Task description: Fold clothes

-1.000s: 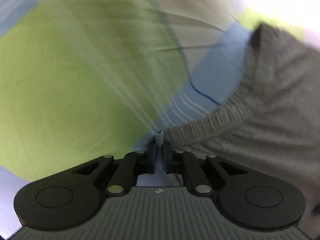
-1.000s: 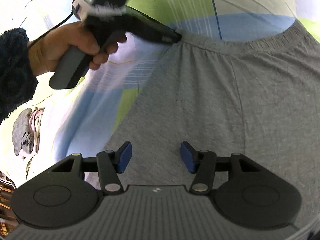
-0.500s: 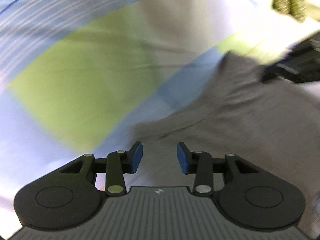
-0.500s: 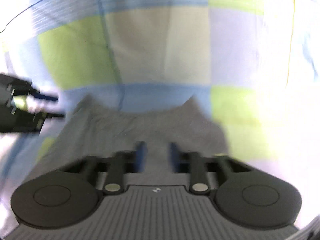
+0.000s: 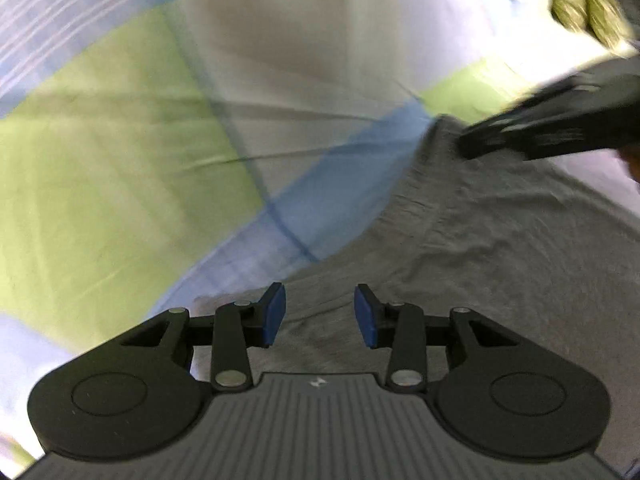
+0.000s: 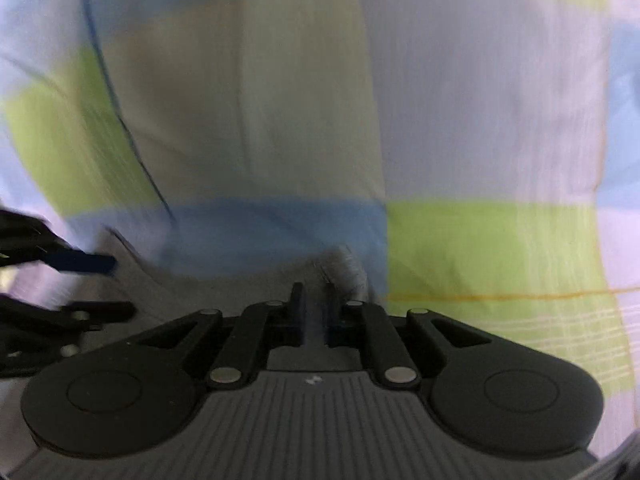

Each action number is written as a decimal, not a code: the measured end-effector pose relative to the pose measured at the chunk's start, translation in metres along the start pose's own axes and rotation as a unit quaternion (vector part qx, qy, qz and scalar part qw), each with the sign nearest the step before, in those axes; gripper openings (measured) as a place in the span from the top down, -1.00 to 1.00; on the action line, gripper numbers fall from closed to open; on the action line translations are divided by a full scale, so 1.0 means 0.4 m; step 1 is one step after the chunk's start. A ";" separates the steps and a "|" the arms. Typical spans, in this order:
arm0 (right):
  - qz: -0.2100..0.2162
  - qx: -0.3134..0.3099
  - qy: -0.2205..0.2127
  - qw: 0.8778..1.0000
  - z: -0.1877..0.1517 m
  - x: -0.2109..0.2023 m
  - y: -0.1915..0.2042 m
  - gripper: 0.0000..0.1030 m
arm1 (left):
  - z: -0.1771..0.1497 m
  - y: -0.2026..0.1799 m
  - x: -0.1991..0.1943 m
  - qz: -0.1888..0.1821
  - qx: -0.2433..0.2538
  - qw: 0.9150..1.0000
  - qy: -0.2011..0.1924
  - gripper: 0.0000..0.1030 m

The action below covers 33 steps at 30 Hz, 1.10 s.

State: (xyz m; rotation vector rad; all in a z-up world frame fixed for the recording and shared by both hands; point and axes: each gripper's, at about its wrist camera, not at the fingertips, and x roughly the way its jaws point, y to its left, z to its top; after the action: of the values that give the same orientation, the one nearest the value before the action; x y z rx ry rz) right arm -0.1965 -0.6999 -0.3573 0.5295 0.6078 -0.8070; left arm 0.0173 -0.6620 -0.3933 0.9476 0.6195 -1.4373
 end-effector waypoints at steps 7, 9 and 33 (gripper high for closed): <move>-0.012 0.000 0.040 0.999 -0.011 0.060 -0.034 0.59 | 0.039 0.069 -0.003 0.043 -0.041 0.998 -0.011 0.07; -0.011 0.014 0.001 1.000 0.004 -0.021 -0.034 0.37 | 0.016 0.077 -0.072 0.053 -0.068 0.996 -0.025 0.08; -0.076 -0.141 0.152 0.975 -0.661 -0.703 0.129 0.18 | -0.777 -0.473 -0.708 0.117 -0.122 0.981 0.100 -0.02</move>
State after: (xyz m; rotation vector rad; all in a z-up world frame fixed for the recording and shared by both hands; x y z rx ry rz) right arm -0.3859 -0.3601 -0.3442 0.3493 1.0401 -0.7716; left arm -0.1339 -0.2289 -0.3489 0.9417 0.7861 -1.0397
